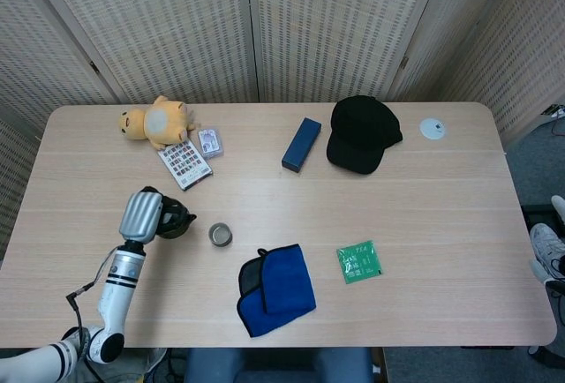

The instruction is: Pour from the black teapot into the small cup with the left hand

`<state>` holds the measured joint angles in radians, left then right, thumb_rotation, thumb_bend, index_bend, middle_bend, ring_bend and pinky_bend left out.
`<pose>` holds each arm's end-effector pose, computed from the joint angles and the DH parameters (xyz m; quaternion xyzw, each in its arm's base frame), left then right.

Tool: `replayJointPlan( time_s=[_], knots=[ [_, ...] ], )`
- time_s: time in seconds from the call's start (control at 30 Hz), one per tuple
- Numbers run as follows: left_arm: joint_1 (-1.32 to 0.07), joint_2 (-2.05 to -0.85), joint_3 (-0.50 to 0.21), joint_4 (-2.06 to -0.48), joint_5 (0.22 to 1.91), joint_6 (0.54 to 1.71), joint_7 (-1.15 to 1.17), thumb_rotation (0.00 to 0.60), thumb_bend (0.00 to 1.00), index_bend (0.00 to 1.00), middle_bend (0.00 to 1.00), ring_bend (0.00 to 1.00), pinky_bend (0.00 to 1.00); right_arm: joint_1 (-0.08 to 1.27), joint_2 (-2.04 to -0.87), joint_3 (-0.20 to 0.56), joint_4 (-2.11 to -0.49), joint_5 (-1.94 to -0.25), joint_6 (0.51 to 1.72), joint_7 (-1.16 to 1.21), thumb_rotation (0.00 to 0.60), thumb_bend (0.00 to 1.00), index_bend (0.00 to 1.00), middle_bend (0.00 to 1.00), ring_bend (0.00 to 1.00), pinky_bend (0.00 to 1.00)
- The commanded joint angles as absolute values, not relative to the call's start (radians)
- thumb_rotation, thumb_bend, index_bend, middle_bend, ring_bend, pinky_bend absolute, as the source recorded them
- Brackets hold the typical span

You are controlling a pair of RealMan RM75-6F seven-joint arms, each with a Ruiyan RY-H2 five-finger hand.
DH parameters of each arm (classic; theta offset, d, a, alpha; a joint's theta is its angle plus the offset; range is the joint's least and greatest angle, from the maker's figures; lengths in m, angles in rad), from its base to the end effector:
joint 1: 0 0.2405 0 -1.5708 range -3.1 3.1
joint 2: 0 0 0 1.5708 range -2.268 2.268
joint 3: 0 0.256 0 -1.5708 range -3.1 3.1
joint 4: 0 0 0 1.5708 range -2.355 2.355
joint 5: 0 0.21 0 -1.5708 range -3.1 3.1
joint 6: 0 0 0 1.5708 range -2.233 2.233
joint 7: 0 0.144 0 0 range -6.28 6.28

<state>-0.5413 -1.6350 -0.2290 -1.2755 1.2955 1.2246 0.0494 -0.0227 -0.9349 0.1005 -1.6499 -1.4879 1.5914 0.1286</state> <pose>-0.2093 0.3367 0.0162 -0.6059 -0.4037 -0.4827 0.4867 -0.3200 -0.1563 0.2355 0.5464 -0.3614 0.4024 0.6395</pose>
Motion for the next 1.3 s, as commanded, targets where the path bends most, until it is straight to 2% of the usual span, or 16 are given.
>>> replayJointPlan(
  time_s=[0.03, 0.1, 0.3, 0.4, 0.63, 0.97, 1.3],
  knots=[
    [-0.528, -1.630, -0.227, -1.267, 1.280, 1.220, 0.029, 0.430, 0.40, 1.00, 1.00, 0.95, 0.39, -0.021, -0.935, 0.100, -1.651, -1.487, 1.588, 0.127, 0.600, 0.18, 0.02, 0.15, 0.00, 0.00],
    [-0.522, -1.628, -0.226, -1.263, 1.273, 1.219, 0.022, 0.367, 0.40, 1.00, 1.00, 0.95, 0.39, -0.020, -0.936, 0.100, -1.652, -1.487, 1.587, 0.125, 0.600, 0.18, 0.02, 0.15, 0.00, 0.00],
    [-0.509, -1.626, -0.222, -1.251, 1.260, 1.216, 0.015, 0.345, 0.38, 1.00, 1.00, 0.95, 0.39, -0.017, -0.937, 0.101, -1.650, -1.485, 1.583, 0.124, 0.600, 0.18, 0.02, 0.15, 0.00, 0.00],
    [-0.503, -1.625, -0.221, -1.247, 1.251, 1.212, 0.017, 0.314, 0.33, 1.00, 1.00, 0.95, 0.39, -0.017, -0.938, 0.101, -1.648, -1.484, 1.583, 0.125, 0.600, 0.18, 0.02, 0.15, 0.00, 0.00],
    [-0.496, -1.622, -0.215, -1.236, 1.248, 1.214, 0.032, 0.145, 0.21, 1.00, 1.00, 0.93, 0.39, -0.015, -0.940, 0.101, -1.646, -1.483, 1.579, 0.125, 0.600, 0.18, 0.02, 0.15, 0.00, 0.00],
    [-0.489, -1.607, -0.196, -1.226, 1.240, 1.190, 0.084, 0.116, 0.18, 0.97, 0.97, 0.84, 0.39, -0.012, -0.942, 0.101, -1.643, -1.481, 1.575, 0.124, 0.600, 0.18, 0.02, 0.15, 0.00, 0.00],
    [-0.488, -1.600, -0.186, -1.224, 1.226, 1.172, 0.139, 0.097, 0.17, 0.92, 0.92, 0.80, 0.37, -0.010, -0.943, 0.100, -1.642, -1.480, 1.571, 0.123, 0.600, 0.18, 0.02, 0.15, 0.00, 0.00]
  ],
)
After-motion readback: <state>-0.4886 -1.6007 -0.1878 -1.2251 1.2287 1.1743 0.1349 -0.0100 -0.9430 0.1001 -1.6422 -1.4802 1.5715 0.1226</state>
